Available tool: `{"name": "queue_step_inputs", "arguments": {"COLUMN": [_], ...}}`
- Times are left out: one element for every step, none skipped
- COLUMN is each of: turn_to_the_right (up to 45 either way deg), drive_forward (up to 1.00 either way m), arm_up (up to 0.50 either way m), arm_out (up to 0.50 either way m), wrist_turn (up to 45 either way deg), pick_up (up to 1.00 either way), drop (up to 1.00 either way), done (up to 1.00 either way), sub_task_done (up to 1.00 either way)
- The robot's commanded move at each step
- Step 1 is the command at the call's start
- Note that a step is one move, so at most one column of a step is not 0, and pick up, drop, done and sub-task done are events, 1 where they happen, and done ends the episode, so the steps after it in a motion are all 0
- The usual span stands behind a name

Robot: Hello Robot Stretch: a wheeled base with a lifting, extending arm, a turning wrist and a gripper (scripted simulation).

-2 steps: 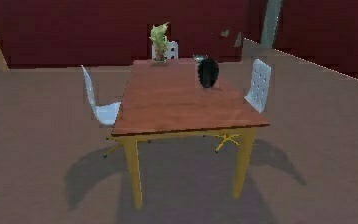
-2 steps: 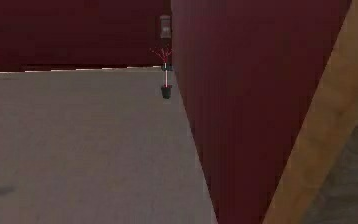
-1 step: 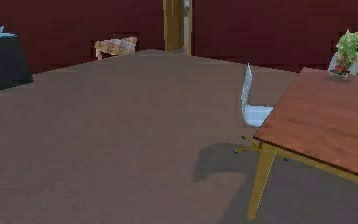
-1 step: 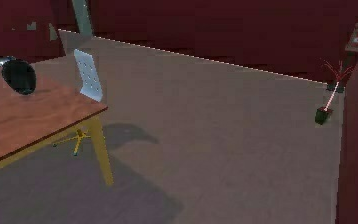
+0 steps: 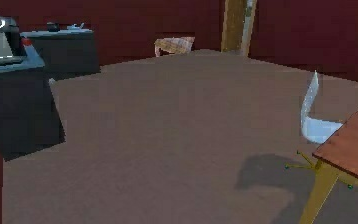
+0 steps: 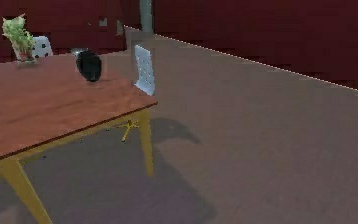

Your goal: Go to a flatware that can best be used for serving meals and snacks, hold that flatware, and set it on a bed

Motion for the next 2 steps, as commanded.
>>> {"name": "queue_step_inputs", "arguments": {"turn_to_the_right": [0.0,12.0], "drive_forward": [0.75,0.0], "arm_up": [0.0,0.0], "arm_out": [0.0,0.0], "wrist_turn": [0.0,0.0], "pick_up": [0.0,0.0], "drop": [0.0,0.0], "done": [0.0,0.0], "sub_task_done": [0.0,0.0]}}
